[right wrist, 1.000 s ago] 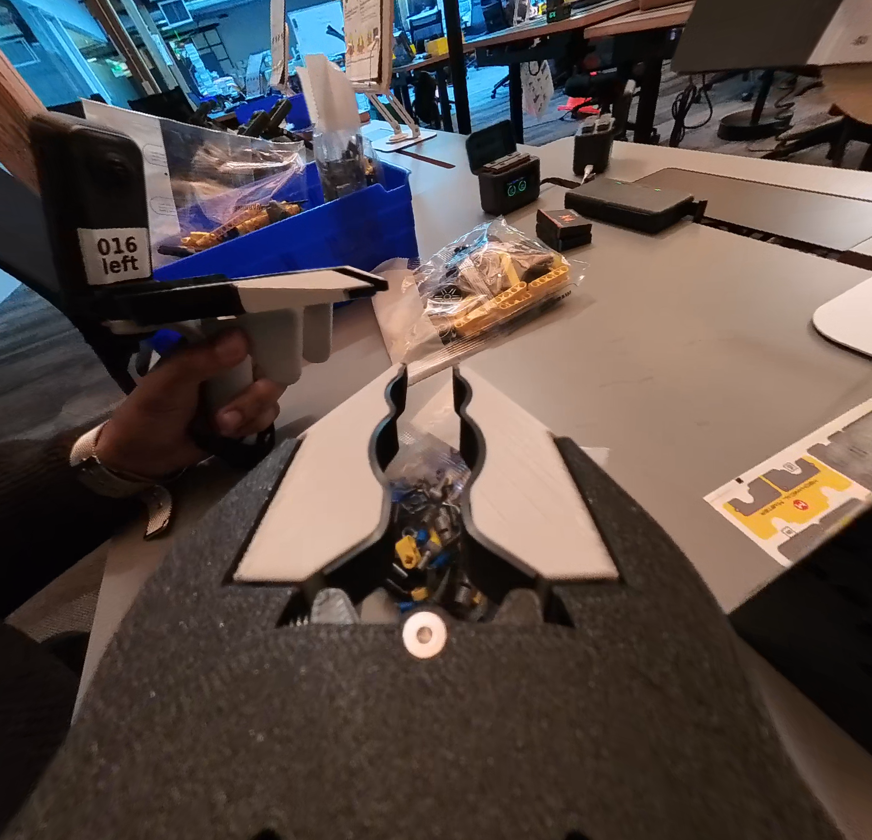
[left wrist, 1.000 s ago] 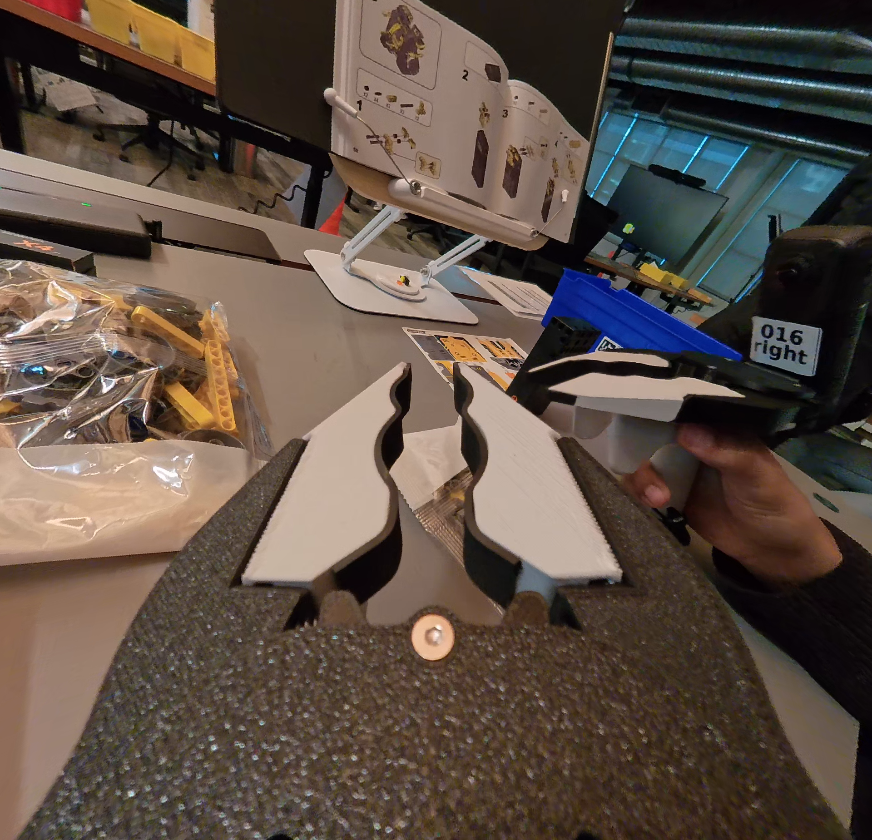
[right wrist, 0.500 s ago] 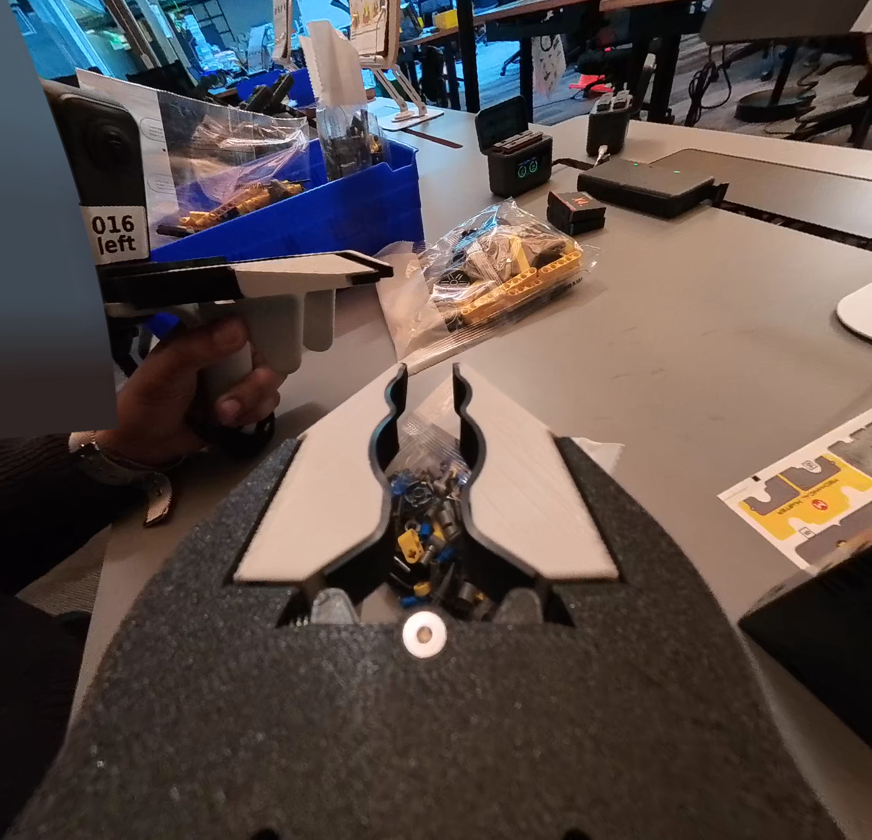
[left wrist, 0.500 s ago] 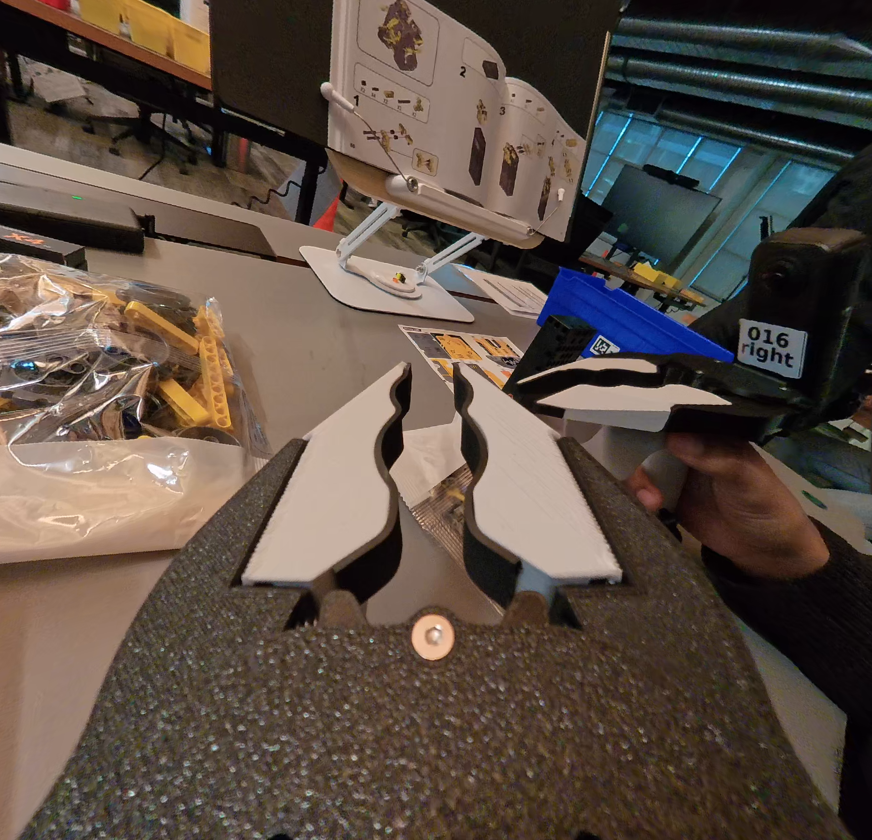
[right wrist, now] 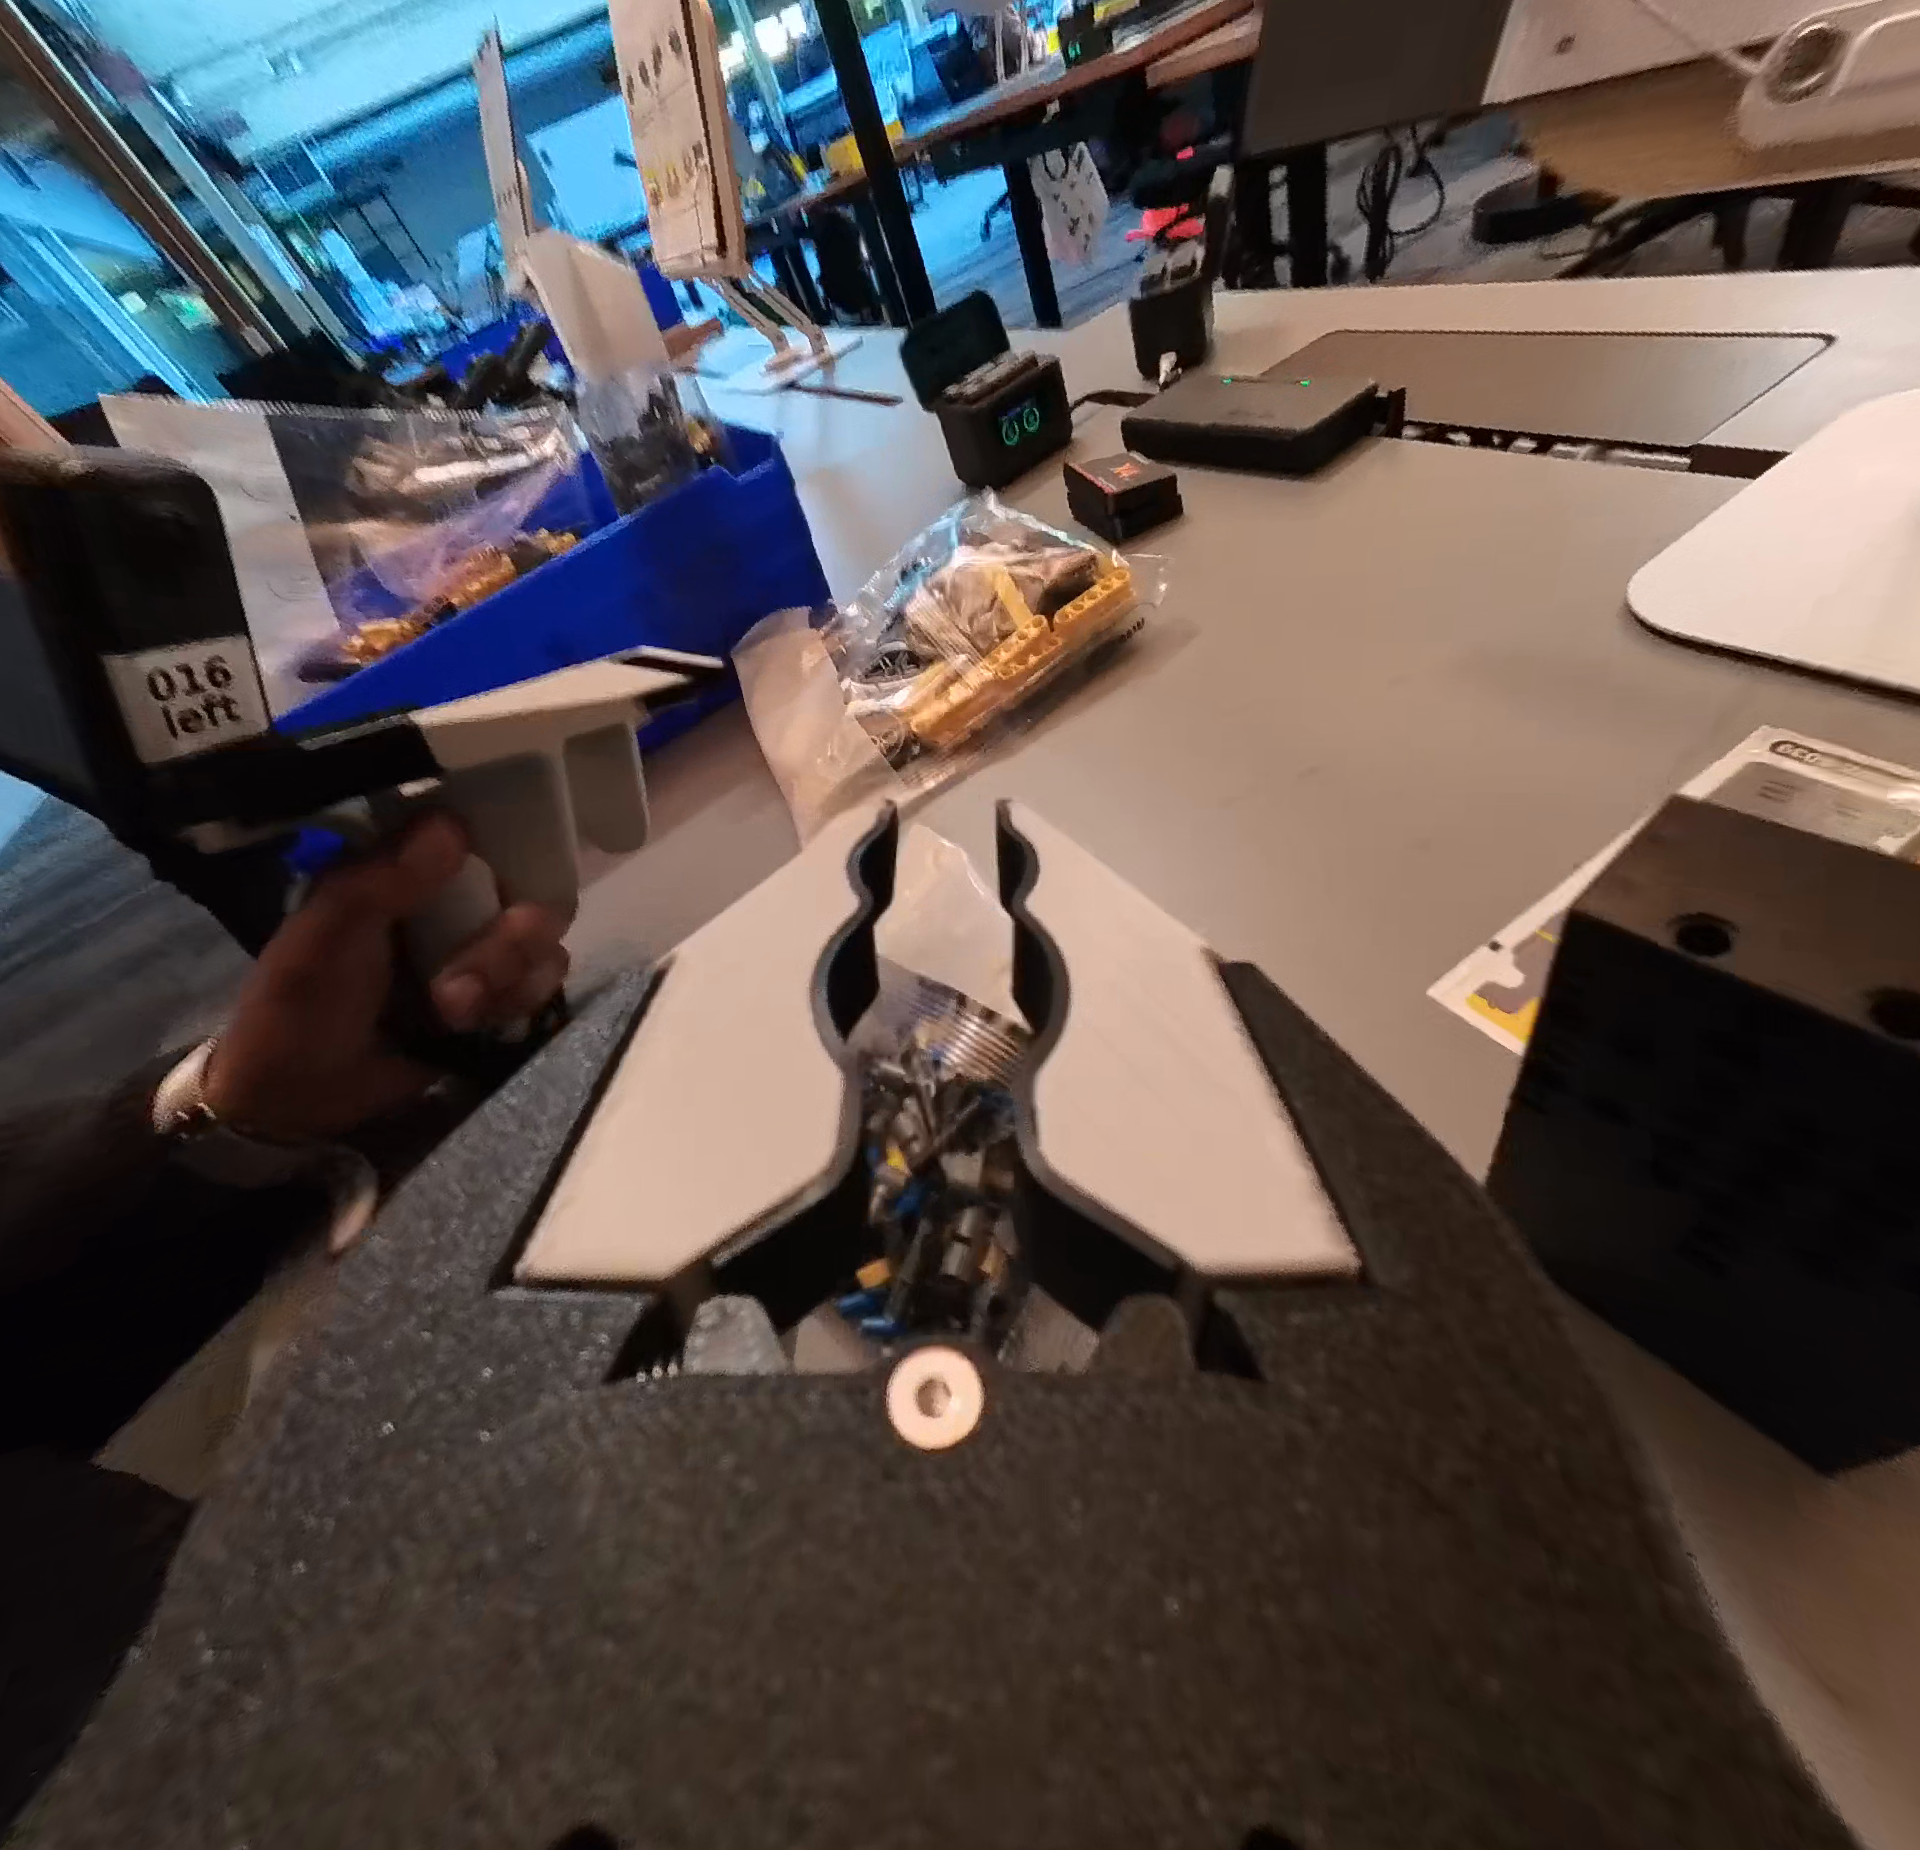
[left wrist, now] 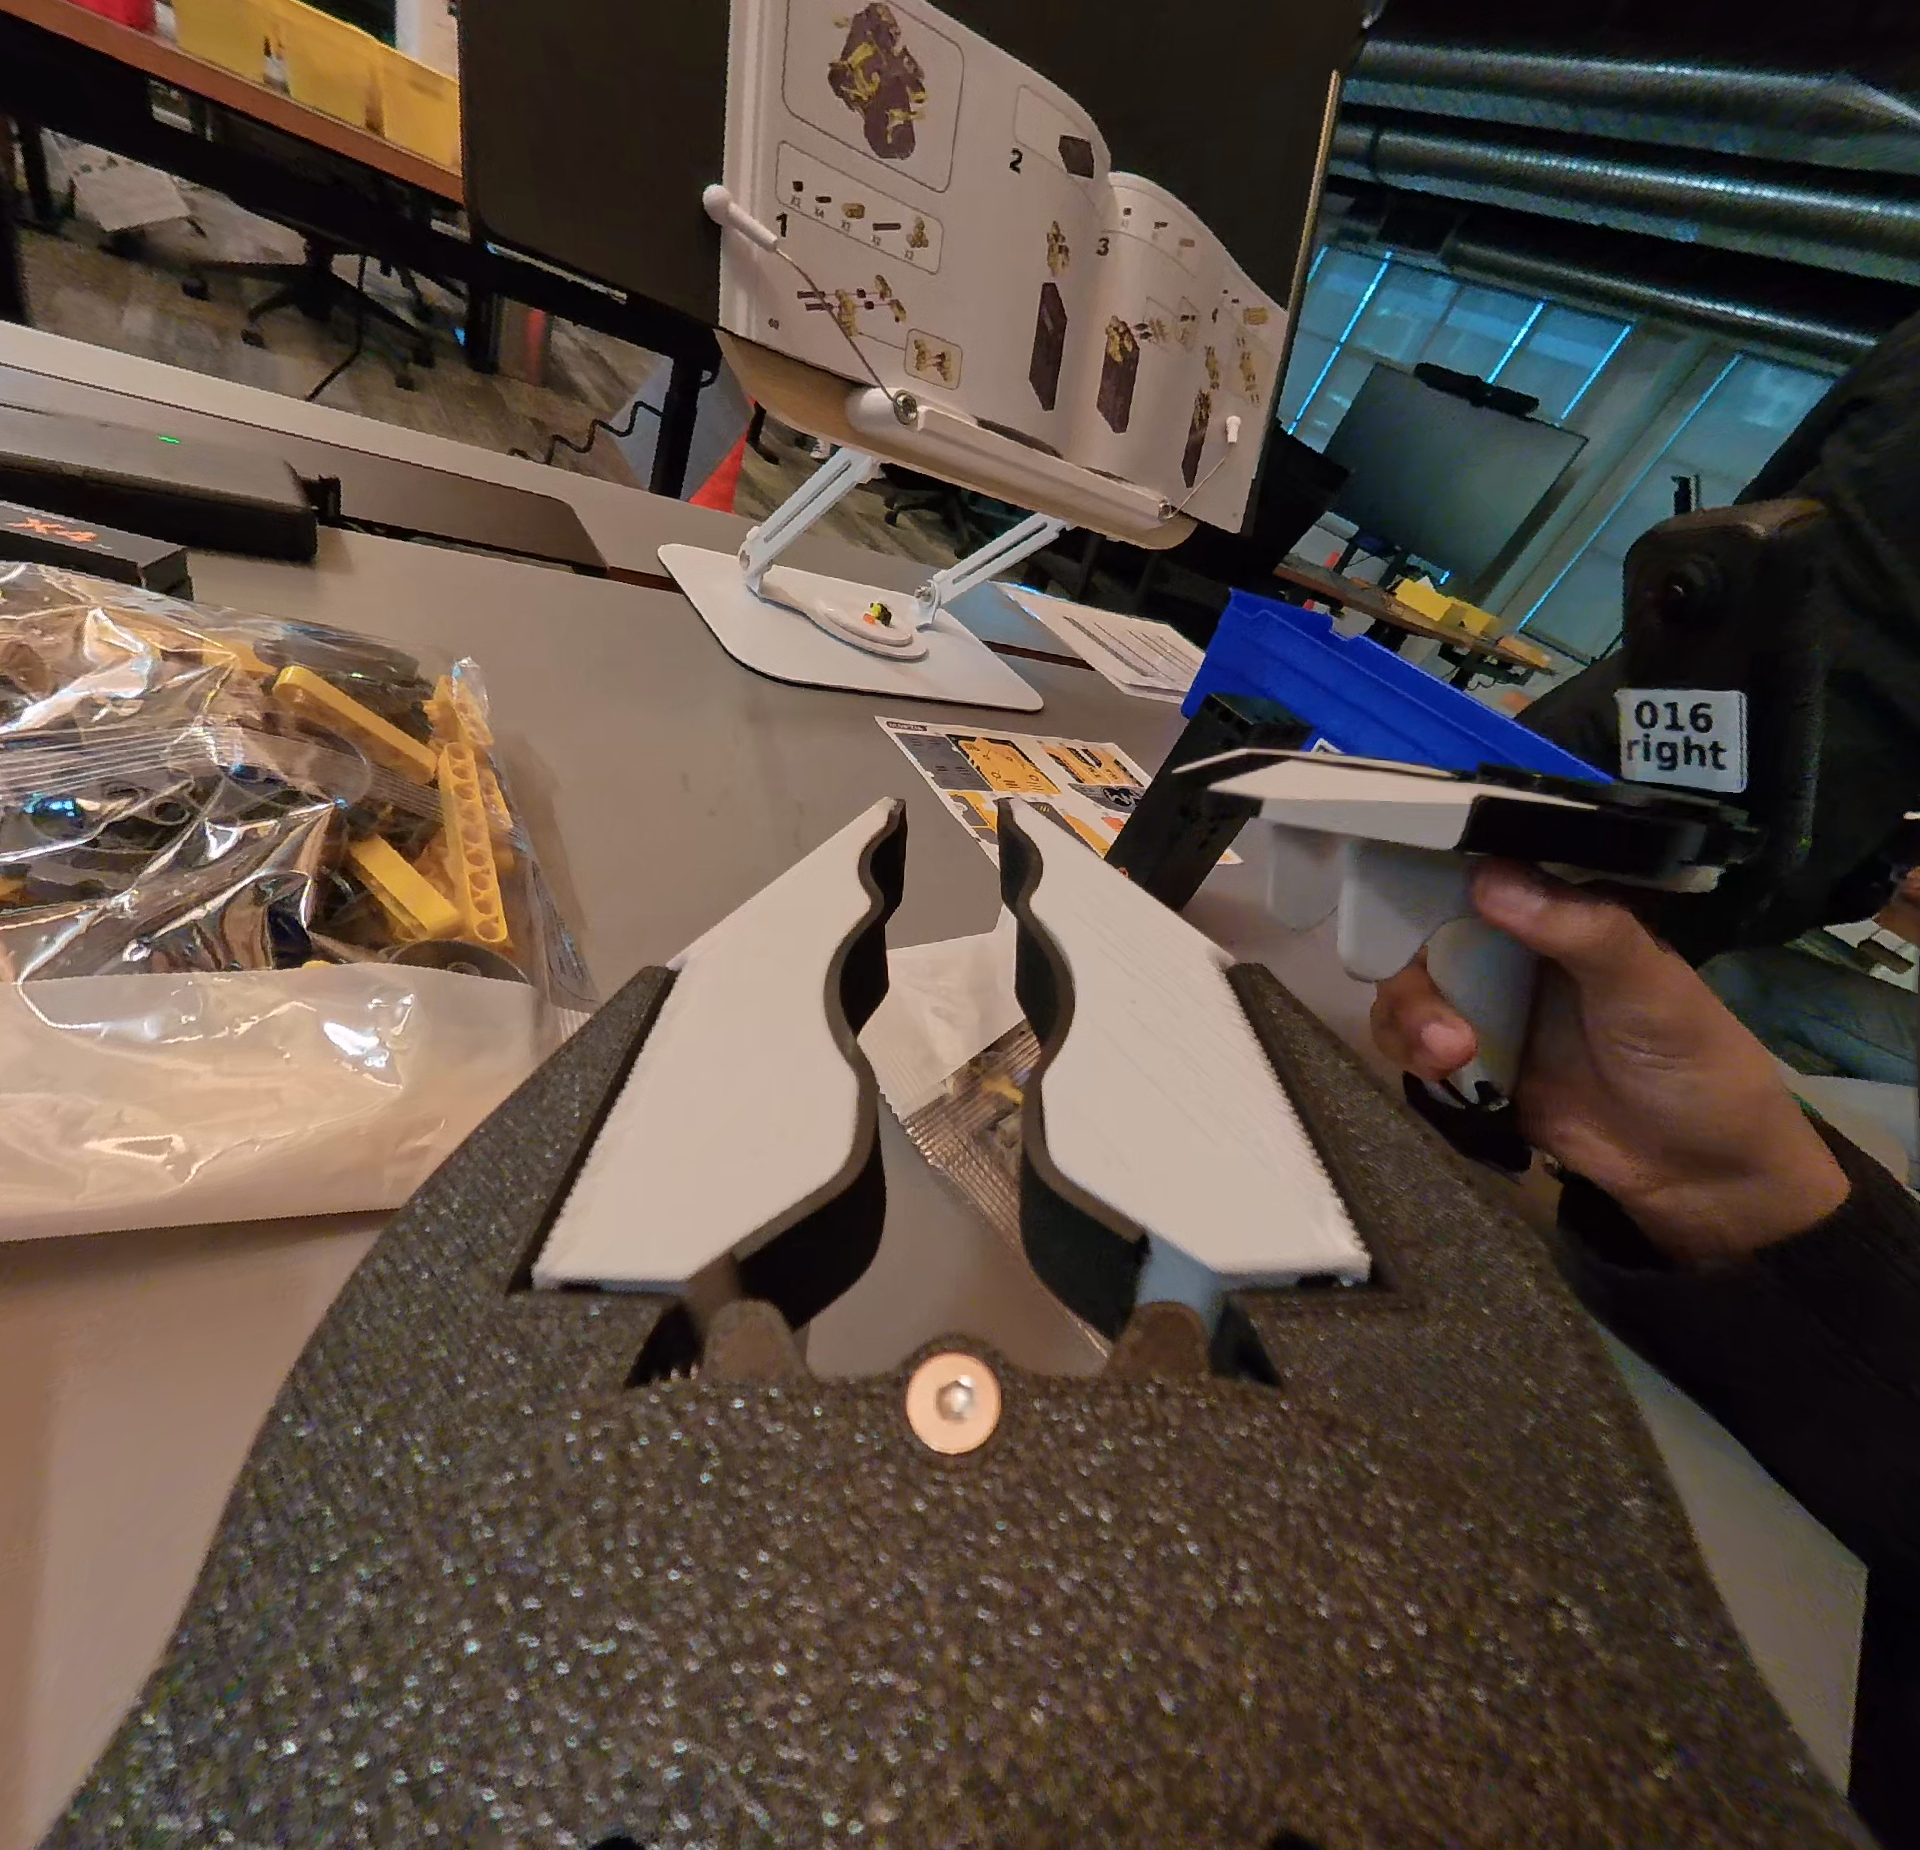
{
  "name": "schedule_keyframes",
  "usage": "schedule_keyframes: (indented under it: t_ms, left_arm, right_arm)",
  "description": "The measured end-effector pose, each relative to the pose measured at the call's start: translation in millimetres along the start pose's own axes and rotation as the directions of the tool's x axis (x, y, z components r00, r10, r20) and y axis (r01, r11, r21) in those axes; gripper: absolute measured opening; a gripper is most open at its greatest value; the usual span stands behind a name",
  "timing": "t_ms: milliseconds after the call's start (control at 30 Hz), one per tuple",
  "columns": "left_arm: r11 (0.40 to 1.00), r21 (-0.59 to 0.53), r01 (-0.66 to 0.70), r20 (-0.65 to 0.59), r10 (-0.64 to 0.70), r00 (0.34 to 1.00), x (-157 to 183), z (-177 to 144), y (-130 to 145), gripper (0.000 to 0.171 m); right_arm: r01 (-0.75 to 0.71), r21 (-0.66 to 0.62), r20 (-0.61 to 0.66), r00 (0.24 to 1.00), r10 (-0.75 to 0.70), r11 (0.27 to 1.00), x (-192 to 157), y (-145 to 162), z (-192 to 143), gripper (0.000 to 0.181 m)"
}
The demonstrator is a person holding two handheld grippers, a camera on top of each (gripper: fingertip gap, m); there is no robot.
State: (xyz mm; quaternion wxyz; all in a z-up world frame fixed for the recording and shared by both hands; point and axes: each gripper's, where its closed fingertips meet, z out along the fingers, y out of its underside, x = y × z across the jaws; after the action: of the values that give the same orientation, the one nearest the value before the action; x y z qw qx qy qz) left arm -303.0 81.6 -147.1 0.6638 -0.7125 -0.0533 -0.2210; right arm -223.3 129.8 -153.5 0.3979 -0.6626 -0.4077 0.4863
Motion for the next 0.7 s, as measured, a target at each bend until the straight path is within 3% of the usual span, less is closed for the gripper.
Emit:
schedule_keyframes:
  t_ms: [133,200,300,700]
  left_arm:
    - [1.0,0.001,0.0,0.0,0.0,1.0,-0.1,-0.1,-0.2,0.016]
    - [1.0,0.002,-0.001,0.0,0.001,1.0,0.0,-0.3,-0.4,0.016]
    - [1.0,0.002,-0.002,0.001,0.002,1.0,0.0,-0.3,-0.3,0.016]
    - [1.0,-0.001,-0.001,0.001,0.001,1.0,-0.1,0.0,0.1,0.017]
  right_arm:
    - [0.061,-0.212,-0.079,0.994,-0.079,0.975,10.8,34.4,6.9,0.029]
    - [0.097,-0.307,-0.163,0.975,-0.152,0.947,25.5,48.2,5.5,0.045]
    - [0.128,-0.331,-0.226,0.951,-0.21,0.935,34.8,48.6,2.4,0.053]
    - [0.028,-0.384,-0.196,0.974,-0.111,0.923,34.7,64.6,3.4,0.058]
